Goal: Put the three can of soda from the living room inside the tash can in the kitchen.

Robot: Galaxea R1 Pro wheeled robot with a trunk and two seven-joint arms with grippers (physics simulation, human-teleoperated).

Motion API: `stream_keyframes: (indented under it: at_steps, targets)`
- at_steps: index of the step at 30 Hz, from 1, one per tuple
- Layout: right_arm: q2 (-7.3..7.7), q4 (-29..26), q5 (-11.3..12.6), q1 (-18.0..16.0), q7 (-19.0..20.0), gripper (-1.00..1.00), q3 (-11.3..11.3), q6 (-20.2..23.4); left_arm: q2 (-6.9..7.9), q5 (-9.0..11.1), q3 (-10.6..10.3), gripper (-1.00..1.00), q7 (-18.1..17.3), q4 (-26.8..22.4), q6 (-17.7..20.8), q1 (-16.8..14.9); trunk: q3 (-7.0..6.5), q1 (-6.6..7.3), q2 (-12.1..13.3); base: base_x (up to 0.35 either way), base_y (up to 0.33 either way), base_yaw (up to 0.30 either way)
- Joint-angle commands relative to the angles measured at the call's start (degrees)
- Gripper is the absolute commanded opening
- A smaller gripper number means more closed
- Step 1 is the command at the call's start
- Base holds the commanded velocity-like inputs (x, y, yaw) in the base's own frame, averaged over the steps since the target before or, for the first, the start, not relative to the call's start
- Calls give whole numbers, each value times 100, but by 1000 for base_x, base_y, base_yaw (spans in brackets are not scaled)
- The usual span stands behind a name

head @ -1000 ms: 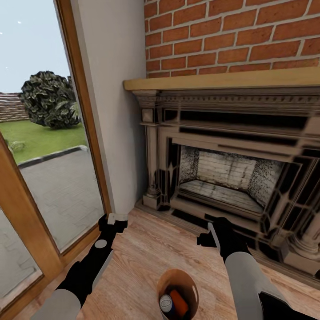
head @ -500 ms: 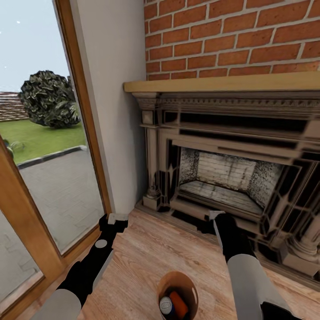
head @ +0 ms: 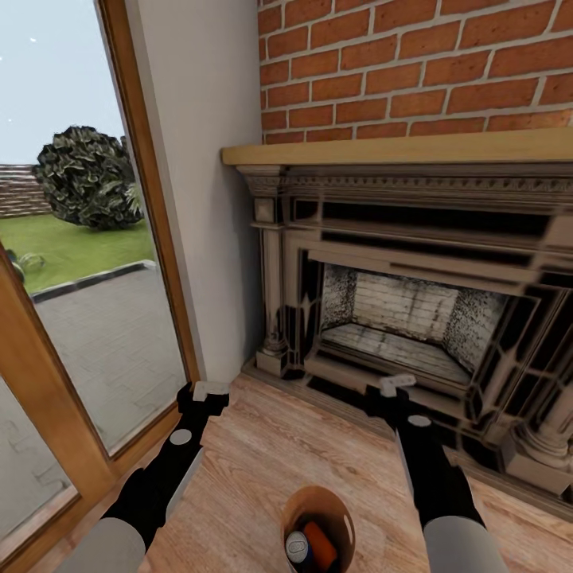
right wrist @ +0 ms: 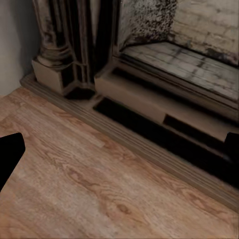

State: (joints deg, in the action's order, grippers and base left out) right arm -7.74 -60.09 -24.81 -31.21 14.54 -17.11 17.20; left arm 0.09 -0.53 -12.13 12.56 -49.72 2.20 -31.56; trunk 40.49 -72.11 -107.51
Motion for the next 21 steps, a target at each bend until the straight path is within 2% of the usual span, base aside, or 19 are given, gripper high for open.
stream_keyframes:
  at_steps: [1,5,7,9,17,21]
  targets:
    - [-2,-21,2,43,6,100,-1,-77,0,2,0,100,2,1,-9,0,0,0,0,0,0,0]
    - [-6,-53,146,258,12,100,-11,-559,0,-3,0,100,9,13,-201,2,0,0,0,0,0,0]
    - [-3,-63,352,433,1,100,4,-800,-9,-3,-2,100,18,26,-358,50,0,0,0,0,0,0]
    - [2,-64,546,709,-5,100,-8,-994,-18,-1,-25,100,16,-37,-502,287,0,0,0,0,0,0]
    - [44,-78,723,1187,15,100,-151,-1092,-9,-6,-48,100,20,-437,-665,829,0,0,0,0,0,0]
    - [54,-101,867,1362,15,100,-196,-1104,0,-9,-55,100,133,-726,-761,1108,0,0,0,0,0,0]
